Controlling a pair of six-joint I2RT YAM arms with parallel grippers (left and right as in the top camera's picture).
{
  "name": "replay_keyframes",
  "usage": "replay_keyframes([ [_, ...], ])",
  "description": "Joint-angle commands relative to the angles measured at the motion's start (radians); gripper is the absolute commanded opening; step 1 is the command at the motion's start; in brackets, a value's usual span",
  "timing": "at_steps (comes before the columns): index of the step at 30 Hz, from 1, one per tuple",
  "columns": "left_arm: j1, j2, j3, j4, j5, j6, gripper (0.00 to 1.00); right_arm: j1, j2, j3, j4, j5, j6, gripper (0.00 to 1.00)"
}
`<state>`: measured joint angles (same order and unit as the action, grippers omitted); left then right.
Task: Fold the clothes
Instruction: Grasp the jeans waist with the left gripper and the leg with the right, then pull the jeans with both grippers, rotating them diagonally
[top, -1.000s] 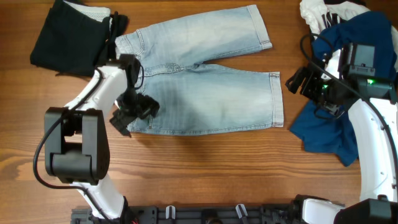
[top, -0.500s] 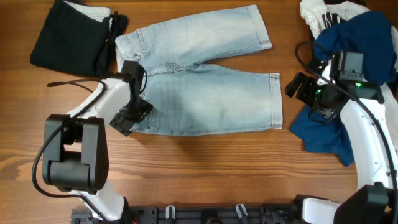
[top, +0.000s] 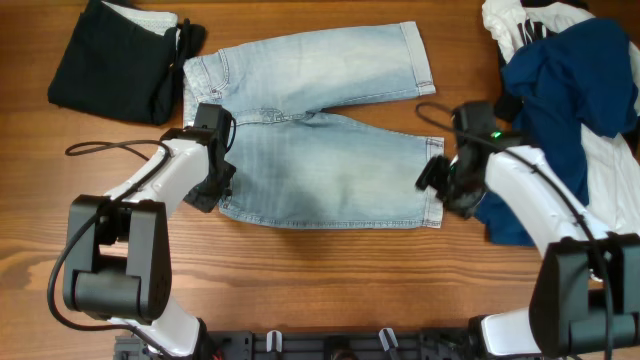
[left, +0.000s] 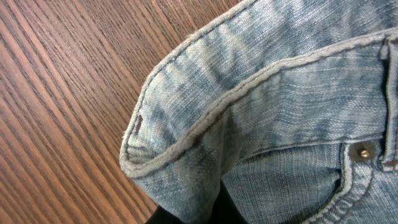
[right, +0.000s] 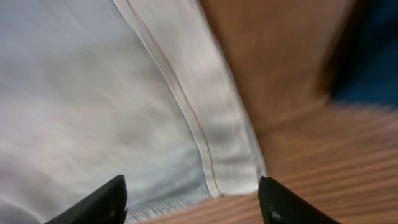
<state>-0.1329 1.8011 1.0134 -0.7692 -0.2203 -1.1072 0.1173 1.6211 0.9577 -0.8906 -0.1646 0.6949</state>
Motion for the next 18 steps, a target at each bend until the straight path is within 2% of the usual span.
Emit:
replay_keyframes([
  [1, 0.012, 0.077, -0.052, 0.041, -0.012, -0.032, 0.04, 0.042, 0.014, -0.077, 0.005, -0.112, 0.068, 0.66],
  [7, 0.012, 0.077, -0.052, 0.037, -0.007, -0.031, 0.04, 0.066, 0.014, -0.163, 0.101, -0.1, 0.08, 0.66],
  [11, 0.012, 0.077, -0.052, 0.03, 0.003, -0.031, 0.04, 0.064, 0.014, -0.174, 0.168, 0.015, 0.099, 0.65],
  [16, 0.012, 0.077, -0.052, 0.025, 0.003, -0.031, 0.04, 0.065, 0.014, -0.174, 0.218, 0.131, 0.101, 0.59],
  [18, 0.012, 0.077, -0.052, 0.023, 0.003, -0.031, 0.04, 0.065, 0.014, -0.174, 0.19, 0.176, 0.121, 0.47],
])
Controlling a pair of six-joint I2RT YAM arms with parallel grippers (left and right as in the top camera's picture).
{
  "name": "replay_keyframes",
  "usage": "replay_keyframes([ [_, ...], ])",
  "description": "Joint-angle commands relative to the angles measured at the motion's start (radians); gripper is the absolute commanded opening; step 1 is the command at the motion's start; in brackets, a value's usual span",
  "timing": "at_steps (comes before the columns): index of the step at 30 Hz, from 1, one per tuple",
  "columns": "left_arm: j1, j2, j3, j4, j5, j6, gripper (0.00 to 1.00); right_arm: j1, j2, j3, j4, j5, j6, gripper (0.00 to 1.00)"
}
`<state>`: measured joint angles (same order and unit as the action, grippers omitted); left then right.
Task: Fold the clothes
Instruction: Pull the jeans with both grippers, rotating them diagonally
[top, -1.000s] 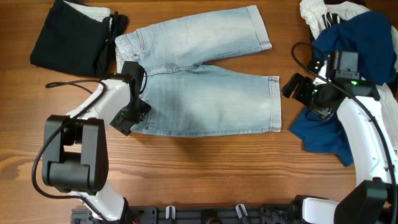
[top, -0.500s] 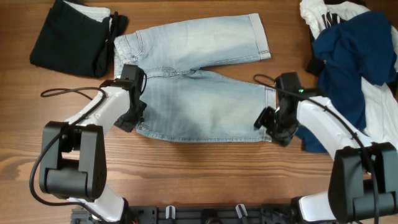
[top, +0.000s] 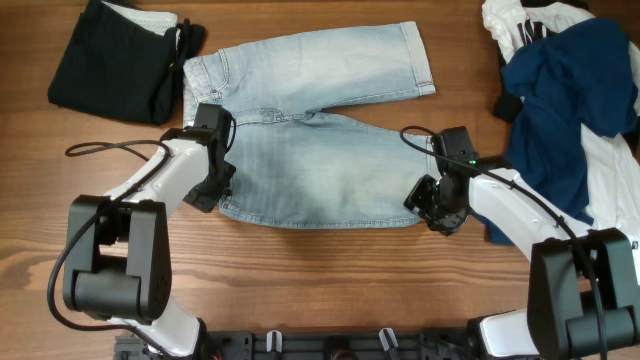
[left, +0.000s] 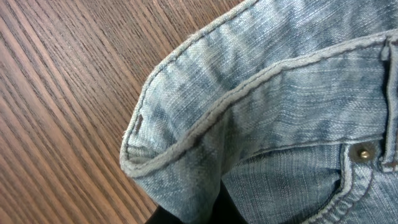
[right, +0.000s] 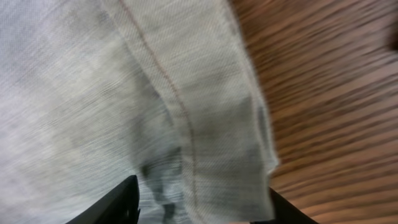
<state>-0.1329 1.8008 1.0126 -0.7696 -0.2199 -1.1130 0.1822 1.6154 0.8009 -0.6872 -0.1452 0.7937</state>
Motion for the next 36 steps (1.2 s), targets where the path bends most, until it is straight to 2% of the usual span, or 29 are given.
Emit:
replay_keyframes([
  [1, 0.012, 0.078, -0.051, 0.022, 0.003, -0.025, 0.04, 0.0, 0.019, -0.018, -0.034, 0.177, 0.029, 0.36],
  [3, 0.012, 0.077, -0.051, 0.021, 0.003, -0.017, 0.04, 0.0, 0.019, -0.018, -0.039, 0.179, 0.028, 0.04],
  [8, 0.012, 0.029, -0.049, -0.049, 0.002, 0.013, 0.04, -0.004, 0.003, 0.034, -0.061, 0.171, -0.003, 0.04],
  [11, 0.012, -0.105, -0.049, -0.134, 0.003, 0.045, 0.04, -0.03, -0.076, 0.171, -0.149, 0.171, -0.08, 0.04],
  [14, 0.011, -0.283, -0.042, -0.192, 0.057, 0.195, 0.04, -0.08, -0.174, 0.313, -0.212, 0.167, -0.128, 0.04],
  [19, 0.01, -0.536, -0.037, -0.284, 0.082, 0.194, 0.04, -0.185, -0.293, 0.439, -0.295, 0.092, -0.218, 0.04],
  [22, 0.01, -0.671, -0.037, -0.315, 0.152, 0.194, 0.04, -0.25, -0.377, 0.449, -0.372, 0.092, -0.245, 0.04],
  [26, 0.01, -0.776, -0.037, -0.383, 0.175, 0.194, 0.04, -0.322, -0.478, 0.449, -0.44, 0.092, -0.281, 0.04],
  [30, 0.01, -0.809, -0.037, -0.42, 0.174, 0.193, 0.04, -0.333, -0.509, 0.45, -0.407, 0.092, -0.303, 0.04],
  [36, 0.01, -0.734, -0.039, -0.375, 0.094, 0.182, 0.04, -0.328, -0.31, 0.45, -0.172, -0.011, -0.351, 0.04],
])
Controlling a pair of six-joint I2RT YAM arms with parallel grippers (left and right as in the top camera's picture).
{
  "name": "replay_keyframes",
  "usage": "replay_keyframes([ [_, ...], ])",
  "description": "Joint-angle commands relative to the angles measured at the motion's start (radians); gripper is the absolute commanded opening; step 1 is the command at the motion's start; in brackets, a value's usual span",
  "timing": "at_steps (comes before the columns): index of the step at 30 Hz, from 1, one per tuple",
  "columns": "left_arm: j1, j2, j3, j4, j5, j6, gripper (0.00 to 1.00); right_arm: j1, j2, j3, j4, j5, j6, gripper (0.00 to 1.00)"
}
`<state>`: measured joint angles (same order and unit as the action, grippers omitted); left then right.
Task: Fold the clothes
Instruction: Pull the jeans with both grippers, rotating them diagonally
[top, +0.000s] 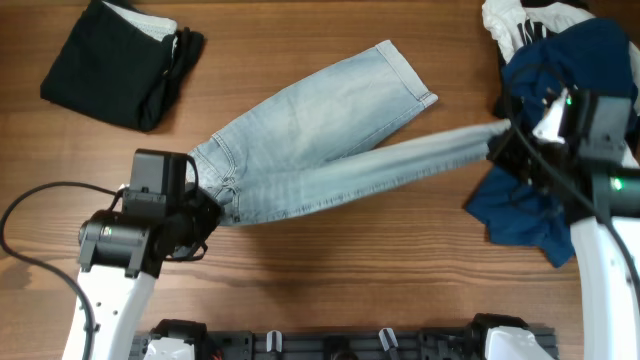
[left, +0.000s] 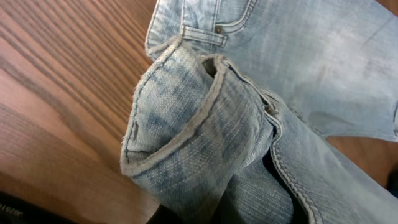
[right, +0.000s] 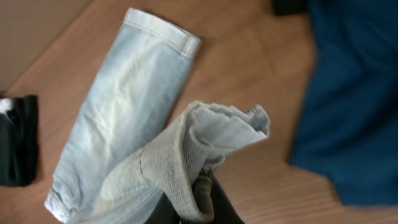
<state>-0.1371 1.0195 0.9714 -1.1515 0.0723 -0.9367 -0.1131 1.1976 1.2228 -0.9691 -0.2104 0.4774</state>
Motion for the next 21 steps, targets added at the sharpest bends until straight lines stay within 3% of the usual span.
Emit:
replay_keyframes([
  [1, 0.014, 0.074, 0.001, 0.025, -0.213, 0.005, 0.04, -0.024, 0.159, 0.028, 0.166, 0.051, -0.038, 0.04],
  [9, 0.014, 0.333, -0.005, 0.176, -0.225, -0.022, 0.04, 0.036, 0.535, 0.028, 0.531, -0.01, -0.077, 0.04],
  [17, 0.015, 0.477, -0.005, 0.294, -0.288, -0.074, 0.04, 0.233, 0.645, 0.028, 0.826, 0.086, -0.044, 0.14],
  [18, 0.015, 0.485, -0.005, 0.31, -0.296, -0.074, 0.04, 0.261, 0.659, 0.028, 0.859, 0.124, -0.024, 0.19],
  [19, 0.015, 0.493, -0.005, 0.327, -0.306, -0.074, 0.14, 0.275, 0.666, 0.028, 0.879, 0.144, -0.019, 0.33],
  [21, 0.015, 0.504, -0.005, 0.356, -0.325, -0.073, 0.7, 0.299, 0.687, 0.028, 0.929, 0.193, 0.013, 0.92],
])
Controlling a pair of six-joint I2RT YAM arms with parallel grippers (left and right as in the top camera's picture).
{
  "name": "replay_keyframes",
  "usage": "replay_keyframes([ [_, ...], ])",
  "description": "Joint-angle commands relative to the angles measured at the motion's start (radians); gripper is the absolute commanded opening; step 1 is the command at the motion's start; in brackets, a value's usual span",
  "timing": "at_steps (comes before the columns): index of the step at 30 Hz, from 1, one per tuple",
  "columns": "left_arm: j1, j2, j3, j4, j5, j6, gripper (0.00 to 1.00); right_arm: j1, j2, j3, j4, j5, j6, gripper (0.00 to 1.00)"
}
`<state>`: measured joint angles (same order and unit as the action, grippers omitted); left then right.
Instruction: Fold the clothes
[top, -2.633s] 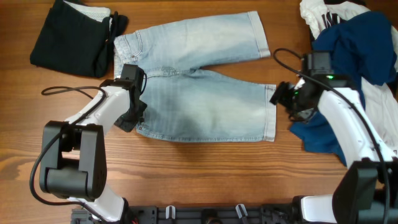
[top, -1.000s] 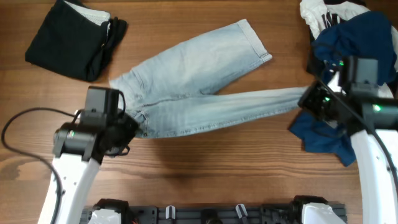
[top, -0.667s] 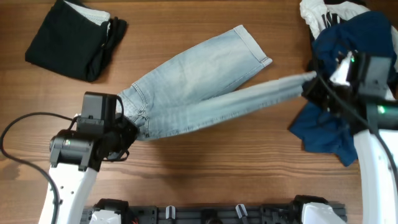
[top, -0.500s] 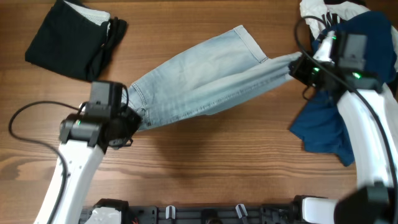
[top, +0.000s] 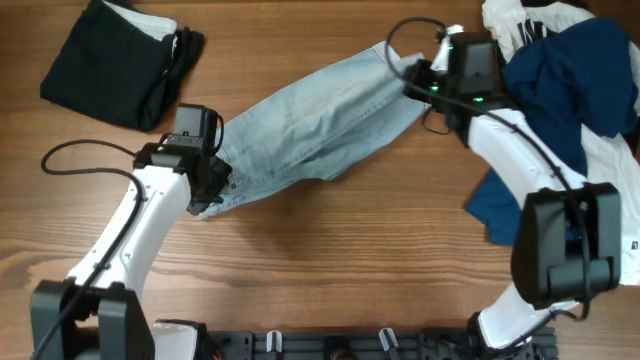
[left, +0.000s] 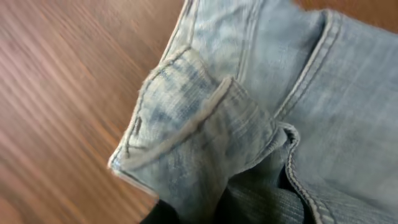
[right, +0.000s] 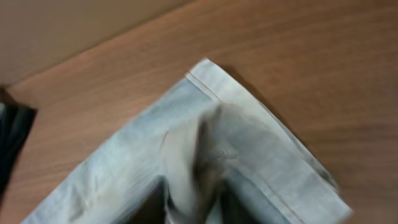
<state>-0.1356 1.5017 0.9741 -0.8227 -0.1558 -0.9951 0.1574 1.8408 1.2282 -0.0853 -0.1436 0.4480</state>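
Observation:
Light blue jeans (top: 310, 120) lie slanted across the table's middle, one leg folded over the other. At their lower left end my left gripper (top: 205, 178) is shut on the bunched waistband (left: 186, 118). My right gripper (top: 425, 82) is at the upper right end, shut on a pinched leg hem (right: 199, 155) laid over the other leg's cuff (right: 267, 149). The fingertips of both are buried in denim.
A folded black garment (top: 110, 60) lies at the back left. A heap of dark blue (top: 570, 80) and white clothes (top: 520, 20) fills the right side, close to my right arm. Bare wood runs along the front.
My right gripper has moved from the far right, beside the blue heap, up and left to the other leg's cuff, bringing the near leg over it. My left gripper shifted slightly up with the waistband.
The jeans first lay flat with legs spread, my left gripper shut on the waistband and my right open at the near leg's hem. The right then held that hem, stretched out to the right. Now that leg lies folded over the other.

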Motion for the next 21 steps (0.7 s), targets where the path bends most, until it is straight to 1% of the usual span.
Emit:
replay_keyframes([
  [1, 0.013, 0.024, -0.007, 0.041, -0.107, -0.014, 0.98, 0.034, 0.05, 0.023, 0.076, 0.129, 0.041, 0.99],
  [2, 0.02, 0.021, -0.006, 0.079, -0.126, 0.001, 1.0, 0.034, 0.051, 0.023, 0.109, 0.129, 0.036, 0.99],
  [3, 0.024, 0.018, -0.002, 0.08, -0.122, 0.005, 1.0, 0.034, 0.049, 0.026, 0.107, 0.125, 0.031, 1.0],
  [6, 0.045, -0.003, 0.045, 0.045, -0.063, 0.082, 1.0, 0.034, 0.037, 0.063, 0.025, 0.098, -0.02, 1.0],
  [7, 0.054, -0.021, 0.084, -0.002, -0.03, 0.121, 1.0, 0.034, 0.023, 0.095, -0.059, 0.069, -0.061, 1.0],
  [9, 0.057, -0.048, 0.149, -0.089, 0.0, 0.16, 1.0, 0.034, -0.007, 0.138, -0.192, 0.023, -0.153, 1.0],
  [12, 0.048, -0.09, 0.221, -0.207, 0.008, 0.181, 1.0, 0.035, -0.045, 0.148, -0.304, -0.003, -0.271, 0.99],
  [14, 0.037, -0.106, 0.222, -0.218, 0.055, 0.18, 1.0, 0.035, -0.041, 0.146, -0.339, -0.003, -0.328, 0.99],
  [15, 0.021, -0.102, 0.22, -0.215, 0.108, 0.181, 1.0, 0.035, -0.03, 0.144, -0.358, -0.003, -0.368, 0.98],
  [16, 0.007, -0.093, 0.218, -0.214, 0.128, 0.181, 1.0, 0.035, -0.02, 0.144, -0.365, -0.003, -0.38, 0.96],
  [19, -0.04, -0.042, 0.182, -0.193, 0.127, 0.18, 0.97, 0.036, 0.036, 0.144, -0.364, -0.047, -0.425, 0.9],
  [21, -0.055, -0.001, 0.129, -0.144, 0.129, 0.179, 0.95, 0.043, 0.073, 0.144, -0.352, -0.087, -0.449, 0.89],
])
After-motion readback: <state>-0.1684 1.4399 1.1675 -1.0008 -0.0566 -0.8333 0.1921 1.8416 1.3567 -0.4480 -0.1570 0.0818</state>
